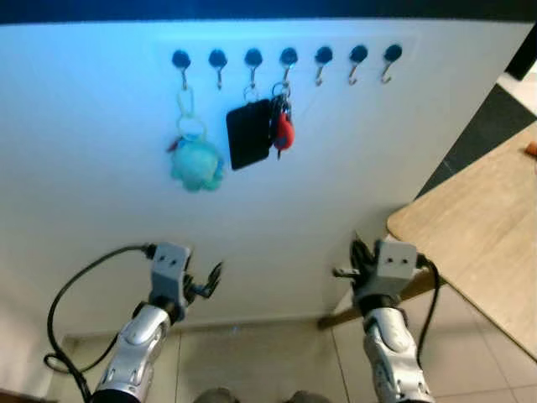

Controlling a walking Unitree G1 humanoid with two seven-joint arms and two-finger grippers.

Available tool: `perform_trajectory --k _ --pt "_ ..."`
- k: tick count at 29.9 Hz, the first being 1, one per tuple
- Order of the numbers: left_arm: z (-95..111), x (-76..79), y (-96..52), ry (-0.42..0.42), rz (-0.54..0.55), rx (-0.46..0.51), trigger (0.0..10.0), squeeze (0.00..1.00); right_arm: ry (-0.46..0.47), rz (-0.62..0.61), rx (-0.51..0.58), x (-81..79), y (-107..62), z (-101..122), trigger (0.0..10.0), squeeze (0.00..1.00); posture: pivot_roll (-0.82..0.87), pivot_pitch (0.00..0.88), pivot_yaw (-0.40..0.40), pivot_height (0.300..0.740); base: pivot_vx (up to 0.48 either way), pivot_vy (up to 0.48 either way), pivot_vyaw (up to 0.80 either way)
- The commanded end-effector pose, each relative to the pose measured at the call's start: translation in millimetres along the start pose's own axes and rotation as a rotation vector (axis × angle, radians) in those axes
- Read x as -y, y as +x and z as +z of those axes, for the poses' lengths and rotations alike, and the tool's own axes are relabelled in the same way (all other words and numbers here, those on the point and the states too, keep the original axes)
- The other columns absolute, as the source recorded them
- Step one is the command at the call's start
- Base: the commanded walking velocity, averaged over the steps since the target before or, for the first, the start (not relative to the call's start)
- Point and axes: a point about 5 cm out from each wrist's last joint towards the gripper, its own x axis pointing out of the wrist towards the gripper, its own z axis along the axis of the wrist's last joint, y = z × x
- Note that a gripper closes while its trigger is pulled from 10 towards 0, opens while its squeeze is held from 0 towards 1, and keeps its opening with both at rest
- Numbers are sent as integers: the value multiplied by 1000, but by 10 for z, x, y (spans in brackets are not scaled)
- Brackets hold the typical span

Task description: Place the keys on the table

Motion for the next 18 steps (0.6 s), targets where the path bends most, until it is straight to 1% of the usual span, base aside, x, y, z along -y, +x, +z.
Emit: perform_trajectory --k 1,2,3,5,6,7,8,9,10,11,16,18 --pt "-68 -56 41 -61 35 -76 10000 0 34 -12 -40 11 29 -63 10000 0 43 83 -18 740 0 0 0" --pt "-117 -42 51 -73 33 -115 10000 0 48 -18 -70 24 30 -117 10000 0 40 93 -16 740 0 0 0" --pt "-117 -42 51 -73 33 -115 10000 0 48 -18 -70 24 30 -117 10000 0 40 93 -16 740 0 0 0" --pt "-155 6 92 -43 13 -150 10000 0 60 -7 -149 21 32 -260 10000 0 38 91 -17 740 0 0 0" --pt "-158 25 117 -13 10 -162 10000 0 58 6 -184 15 20 -329 10000 0 37 98 -18 740 0 0 0" --pt "-158 25 117 -13 10 -162 10000 0 58 6 -184 15 20 -329 10000 0 37 98 -18 740 0 0 0" --pt "-182 42 163 3 20 -185 10000 0 46 10 -240 32 -13 -456 10000 0 37 94 -20 740 0 0 0" --pt "-202 40 170 -16 28 -199 10000 0 47 1 -268 47 -39 -511 10000 0 34 90 -20 740 0 0 0" --pt "-202 40 170 -16 28 -199 10000 0 47 1 -268 47 -39 -511 10000 0 34 90 -20 740 0 0 0" --pt "-224 37 177 -37 36 -212 10000 0 48 -6 -289 60 -55 -554 10000 0 32 90 -21 740 0 0 0" --pt "-243 54 203 -20 52 -231 10000 0 36 -73 -432 184 -217 -791 10000 0 34 75 -23 740 0 0 0" --pt "-242 76 209 24 49 -226 10000 0 29 -88 -487 229 -296 -877 10000 0 33 66 -22 740 0 0 -662"
